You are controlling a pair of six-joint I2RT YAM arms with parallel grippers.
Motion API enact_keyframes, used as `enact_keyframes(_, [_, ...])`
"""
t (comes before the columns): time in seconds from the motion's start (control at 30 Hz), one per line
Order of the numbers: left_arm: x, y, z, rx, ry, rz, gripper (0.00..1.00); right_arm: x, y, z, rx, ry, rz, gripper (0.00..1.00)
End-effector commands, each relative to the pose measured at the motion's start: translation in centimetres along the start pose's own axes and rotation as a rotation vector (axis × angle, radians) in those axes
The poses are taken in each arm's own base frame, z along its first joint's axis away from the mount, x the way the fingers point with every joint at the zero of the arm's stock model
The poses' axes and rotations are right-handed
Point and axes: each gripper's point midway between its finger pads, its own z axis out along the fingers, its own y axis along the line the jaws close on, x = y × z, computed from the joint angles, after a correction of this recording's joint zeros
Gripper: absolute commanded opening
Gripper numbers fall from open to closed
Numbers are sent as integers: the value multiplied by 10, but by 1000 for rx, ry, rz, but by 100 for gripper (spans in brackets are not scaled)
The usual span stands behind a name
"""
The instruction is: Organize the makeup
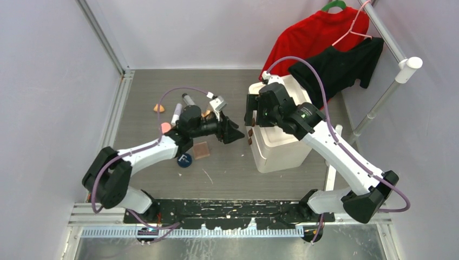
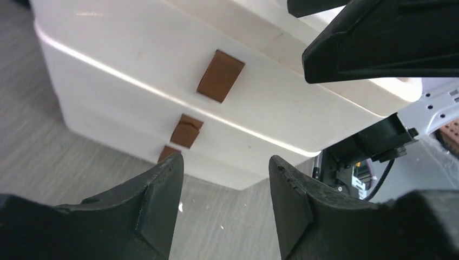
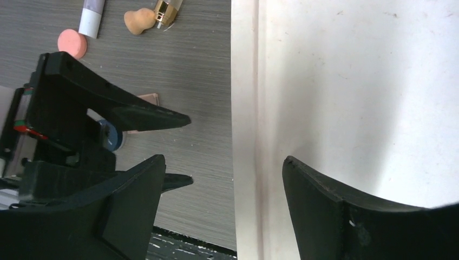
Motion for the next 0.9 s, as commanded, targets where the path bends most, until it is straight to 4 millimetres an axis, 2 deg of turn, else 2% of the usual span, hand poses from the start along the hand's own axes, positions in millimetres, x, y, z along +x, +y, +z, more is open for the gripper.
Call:
enact_keyframes(0.0, [-33,-25,21,218,-122,269,58,-9,-5,-13,-2,-49,61,85])
enact_keyframes(0.17, [-36,-20,32,237,-148,343,55,-9,-1,-20,-42,-58,81,86])
enact_keyframes(0.4, [-40,-21,43,171,-143,475,52,-4,0,-15,-39,-36,83,87])
enact_keyframes(0.67, [-42,-14,50,142,-144,526,50,-5,0,-20,-48,-45,94,87])
enact_keyframes(0.87, [-41,-13,52,150,-115,544,34,-4,0,-18,-48,-40,98,87])
